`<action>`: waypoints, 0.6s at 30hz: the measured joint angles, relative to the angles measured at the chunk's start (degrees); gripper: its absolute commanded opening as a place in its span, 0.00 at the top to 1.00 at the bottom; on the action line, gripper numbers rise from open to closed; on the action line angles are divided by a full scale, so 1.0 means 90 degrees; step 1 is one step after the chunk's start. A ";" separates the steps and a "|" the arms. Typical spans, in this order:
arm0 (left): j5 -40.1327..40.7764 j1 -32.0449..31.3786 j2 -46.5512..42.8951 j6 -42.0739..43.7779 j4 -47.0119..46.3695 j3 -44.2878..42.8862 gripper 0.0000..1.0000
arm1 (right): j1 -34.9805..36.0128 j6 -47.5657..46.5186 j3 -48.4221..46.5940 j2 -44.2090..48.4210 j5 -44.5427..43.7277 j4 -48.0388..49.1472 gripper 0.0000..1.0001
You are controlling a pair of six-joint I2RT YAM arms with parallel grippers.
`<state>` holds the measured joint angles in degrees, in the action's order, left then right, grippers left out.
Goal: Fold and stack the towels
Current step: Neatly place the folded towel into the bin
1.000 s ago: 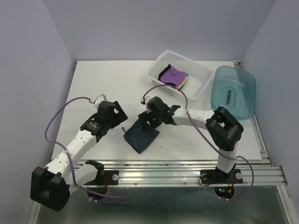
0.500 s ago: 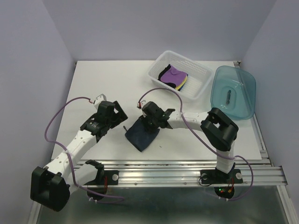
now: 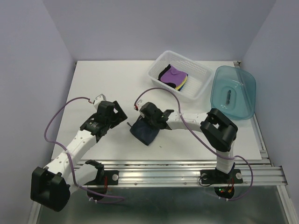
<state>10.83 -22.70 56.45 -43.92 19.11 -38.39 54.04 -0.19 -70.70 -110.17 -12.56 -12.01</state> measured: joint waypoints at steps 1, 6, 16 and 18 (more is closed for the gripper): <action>0.0000 0.0019 0.0000 0.0000 0.0000 0.0000 0.01 | -0.0010 -0.0223 -0.0012 0.0002 -0.0129 0.0017 0.99; 0.0056 0.0085 0.0000 0.0000 0.0002 0.0000 0.01 | -0.0175 -0.1362 -0.0342 0.0010 -0.0529 0.0029 0.99; 0.0192 0.0355 0.0039 0.0024 0.0104 -0.0134 0.01 | -0.1188 -0.2735 -0.1263 0.0075 -0.0527 0.0102 0.99; 0.0194 0.0413 0.0119 0.0049 0.0100 -0.0308 0.01 | -0.1416 -0.2888 -0.1511 0.0075 -0.0457 0.0109 0.99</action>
<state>12.58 -18.98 57.52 -43.48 20.01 -41.17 41.30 -26.17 -84.29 -109.49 -16.67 -11.03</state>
